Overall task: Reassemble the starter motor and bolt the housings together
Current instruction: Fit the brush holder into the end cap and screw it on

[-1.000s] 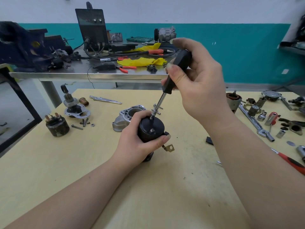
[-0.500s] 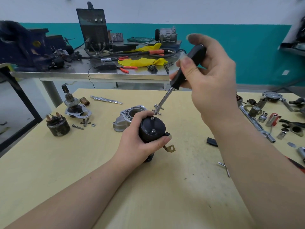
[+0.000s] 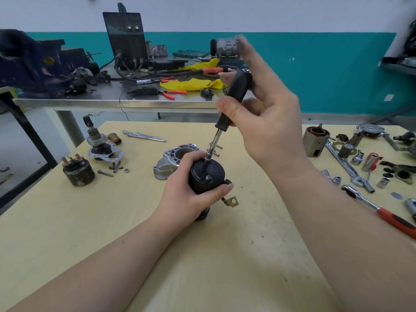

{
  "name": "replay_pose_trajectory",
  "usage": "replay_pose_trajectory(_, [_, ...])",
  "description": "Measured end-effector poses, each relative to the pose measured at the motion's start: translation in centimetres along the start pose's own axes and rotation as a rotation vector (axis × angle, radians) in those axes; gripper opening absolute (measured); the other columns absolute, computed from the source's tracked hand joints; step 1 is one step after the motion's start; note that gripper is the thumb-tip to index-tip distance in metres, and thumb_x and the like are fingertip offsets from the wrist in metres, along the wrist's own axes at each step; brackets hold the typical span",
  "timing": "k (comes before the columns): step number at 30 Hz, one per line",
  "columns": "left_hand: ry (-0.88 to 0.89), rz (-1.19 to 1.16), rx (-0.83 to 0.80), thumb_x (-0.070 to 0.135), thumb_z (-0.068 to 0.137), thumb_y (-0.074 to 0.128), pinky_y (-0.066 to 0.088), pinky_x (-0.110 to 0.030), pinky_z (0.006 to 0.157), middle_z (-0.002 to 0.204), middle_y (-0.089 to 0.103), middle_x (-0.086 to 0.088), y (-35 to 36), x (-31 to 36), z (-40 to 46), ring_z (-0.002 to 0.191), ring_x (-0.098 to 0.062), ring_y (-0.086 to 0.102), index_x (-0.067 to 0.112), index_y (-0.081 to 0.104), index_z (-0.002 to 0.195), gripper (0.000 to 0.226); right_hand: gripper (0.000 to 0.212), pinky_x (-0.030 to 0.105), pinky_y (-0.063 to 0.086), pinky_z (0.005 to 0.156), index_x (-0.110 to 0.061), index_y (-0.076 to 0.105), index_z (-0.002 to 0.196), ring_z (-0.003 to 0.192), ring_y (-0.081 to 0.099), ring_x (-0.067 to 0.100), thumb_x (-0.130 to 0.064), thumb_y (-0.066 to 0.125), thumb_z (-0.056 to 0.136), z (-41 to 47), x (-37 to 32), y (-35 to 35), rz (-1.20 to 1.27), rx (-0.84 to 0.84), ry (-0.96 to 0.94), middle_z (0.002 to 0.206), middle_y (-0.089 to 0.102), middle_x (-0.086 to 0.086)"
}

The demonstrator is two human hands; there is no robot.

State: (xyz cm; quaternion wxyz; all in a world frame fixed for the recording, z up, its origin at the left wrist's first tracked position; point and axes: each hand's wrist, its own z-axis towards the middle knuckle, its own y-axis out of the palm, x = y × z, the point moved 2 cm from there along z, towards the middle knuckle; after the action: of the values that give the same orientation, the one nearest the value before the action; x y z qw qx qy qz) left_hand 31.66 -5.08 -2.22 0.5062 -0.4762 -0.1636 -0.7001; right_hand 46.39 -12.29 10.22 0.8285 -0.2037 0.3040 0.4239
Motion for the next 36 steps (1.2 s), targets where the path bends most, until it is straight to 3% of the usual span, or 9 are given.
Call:
replay_pose_trajectory(7, [-0.015, 0.001, -0.003, 0.049, 0.071, 0.095, 0.049, -0.007, 0.083, 0.111, 0.071, 0.024, 0.0, 0.1, 0.1, 0.100, -0.002, 0.070, 0.047, 0.056, 0.122, 0.064, 0.055, 0.047, 0.057, 0.105, -0.018, 0.038, 0.158, 0.120, 0.068, 0.039, 0.000, 0.050, 0.107, 0.1, 0.2, -0.5, 0.205, -0.131, 0.077, 0.136, 0.064, 0.021])
replay_pose_trajectory(10, [-0.012, 0.007, -0.010, 0.041, 0.074, 0.097, 0.049, -0.007, 0.083, 0.110, 0.071, 0.024, 0.0, 0.1, 0.0, 0.100, -0.004, 0.071, 0.047, 0.056, 0.122, 0.063, 0.060, 0.045, 0.062, 0.095, -0.021, 0.042, 0.156, 0.107, 0.071, 0.036, -0.002, 0.062, 0.102, 0.4, 0.0, -0.9, 0.054, -0.079, 0.035, 0.126, 0.063, 0.007])
replay_pose_trajectory(14, [-0.022, -0.004, -0.012, 0.041, 0.075, 0.097, 0.049, -0.007, 0.084, 0.108, 0.073, 0.022, -0.1, 0.1, -0.1, 0.099, -0.003, 0.071, 0.049, 0.056, 0.122, 0.063, 0.048, 0.050, 0.057, 0.102, -0.017, 0.057, 0.145, 0.108, 0.063, 0.012, -0.014, 0.072, 0.100, 0.4, 0.2, -0.3, -0.081, -0.042, -0.008, 0.116, 0.063, -0.016])
replay_pose_trajectory(18, [-0.033, -0.015, -0.006, 0.047, 0.073, 0.095, 0.049, -0.006, 0.083, 0.110, 0.072, 0.022, 0.0, 0.2, -0.1, 0.100, -0.003, 0.071, 0.046, 0.056, 0.123, 0.063, 0.059, 0.047, 0.052, 0.112, -0.017, 0.037, 0.162, 0.126, 0.063, 0.021, -0.003, 0.051, 0.106, 0.5, -0.2, -0.5, 0.088, -0.261, 0.070, 0.138, 0.062, 0.006])
replay_pose_trajectory(21, [-0.024, -0.019, -0.013, 0.041, 0.075, 0.096, 0.050, -0.007, 0.083, 0.107, 0.074, 0.019, 0.1, 0.2, -0.1, 0.097, -0.004, 0.072, 0.043, 0.057, 0.123, 0.062, 0.071, 0.043, 0.059, 0.103, -0.024, 0.038, 0.161, 0.113, 0.069, 0.023, 0.005, 0.061, 0.100, 0.5, -0.7, -0.5, 0.034, -0.235, 0.027, 0.135, 0.063, 0.005])
replay_pose_trajectory(24, [-0.022, -0.009, -0.010, 0.041, 0.075, 0.097, 0.049, -0.006, 0.083, 0.107, 0.074, 0.020, 0.0, 0.2, -0.1, 0.097, -0.002, 0.072, 0.046, 0.056, 0.122, 0.062, 0.056, 0.040, 0.063, 0.091, -0.025, 0.056, 0.145, 0.099, 0.071, 0.018, -0.006, 0.074, 0.096, 0.2, -0.4, 0.1, 0.022, -0.072, 0.040, 0.121, 0.068, -0.001])
replay_pose_trajectory(29, [-0.020, 0.013, -0.003, 0.043, 0.074, 0.096, 0.048, -0.005, 0.083, 0.109, 0.073, 0.023, 0.0, 0.2, 0.0, 0.099, -0.001, 0.071, 0.053, 0.055, 0.119, 0.062, 0.050, 0.045, 0.056, 0.107, -0.026, 0.048, 0.150, 0.122, 0.069, 0.028, -0.004, 0.057, 0.105, 0.1, -0.3, 0.2, 0.146, -0.181, 0.097, 0.134, 0.067, 0.009])
replay_pose_trajectory(33, [-0.016, 0.017, -0.003, 0.044, 0.074, 0.096, 0.048, -0.005, 0.084, 0.109, 0.072, 0.024, 0.0, 0.3, -0.1, 0.100, 0.000, 0.071, 0.052, 0.055, 0.120, 0.062, 0.063, 0.041, 0.065, 0.088, -0.025, 0.050, 0.152, 0.095, 0.071, 0.030, -0.004, 0.072, 0.097, 0.3, -0.5, -0.4, 0.019, -0.057, 0.049, 0.119, 0.068, 0.002])
replay_pose_trajectory(36, [-0.020, 0.015, 0.001, 0.046, 0.073, 0.096, 0.047, -0.005, 0.084, 0.110, 0.072, 0.025, 0.0, 0.2, -0.1, 0.101, 0.000, 0.070, 0.055, 0.055, 0.119, 0.062, 0.049, 0.044, 0.063, 0.092, -0.022, 0.061, 0.144, 0.103, 0.071, 0.026, -0.012, 0.075, 0.097, 0.2, 0.0, -0.1, -0.017, 0.015, 0.059, 0.115, 0.070, 0.000])
